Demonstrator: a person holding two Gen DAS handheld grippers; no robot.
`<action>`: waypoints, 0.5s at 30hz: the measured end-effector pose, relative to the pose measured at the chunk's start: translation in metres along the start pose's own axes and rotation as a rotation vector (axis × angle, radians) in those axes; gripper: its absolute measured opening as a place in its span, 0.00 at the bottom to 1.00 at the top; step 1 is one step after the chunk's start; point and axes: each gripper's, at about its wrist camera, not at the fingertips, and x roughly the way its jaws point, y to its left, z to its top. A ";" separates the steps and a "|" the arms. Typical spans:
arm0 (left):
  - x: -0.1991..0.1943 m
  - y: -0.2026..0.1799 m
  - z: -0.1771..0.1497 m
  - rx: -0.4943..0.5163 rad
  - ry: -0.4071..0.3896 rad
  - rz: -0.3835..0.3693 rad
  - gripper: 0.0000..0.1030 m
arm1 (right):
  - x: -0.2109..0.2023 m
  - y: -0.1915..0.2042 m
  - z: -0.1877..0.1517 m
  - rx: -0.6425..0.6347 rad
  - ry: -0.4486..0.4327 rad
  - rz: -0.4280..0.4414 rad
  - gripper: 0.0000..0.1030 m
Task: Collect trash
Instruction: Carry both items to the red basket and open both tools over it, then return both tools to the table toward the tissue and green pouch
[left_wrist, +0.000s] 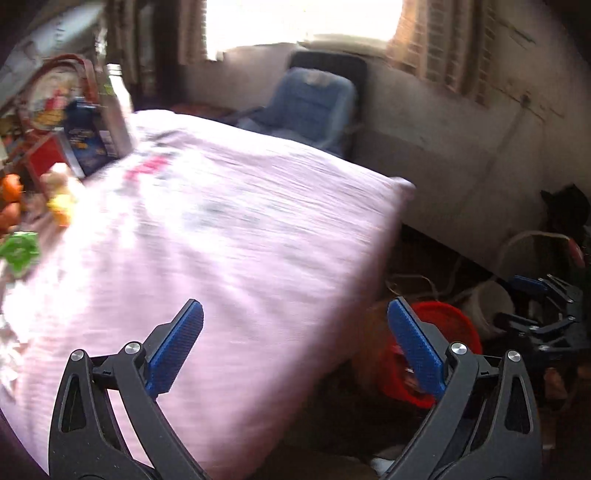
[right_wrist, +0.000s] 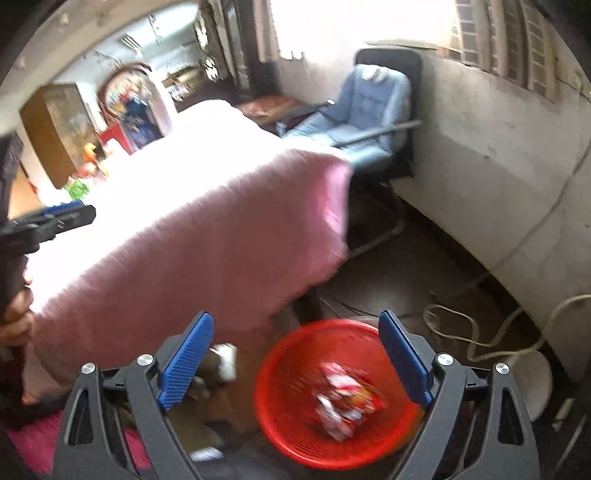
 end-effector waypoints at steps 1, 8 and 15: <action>-0.004 0.013 0.001 -0.012 -0.008 0.027 0.93 | 0.001 0.006 0.006 -0.001 -0.009 0.024 0.87; -0.031 0.110 -0.003 -0.148 -0.045 0.223 0.93 | 0.018 0.069 0.054 -0.046 -0.035 0.195 0.91; -0.058 0.245 -0.024 -0.355 -0.036 0.435 0.93 | 0.043 0.160 0.091 -0.137 -0.013 0.343 0.92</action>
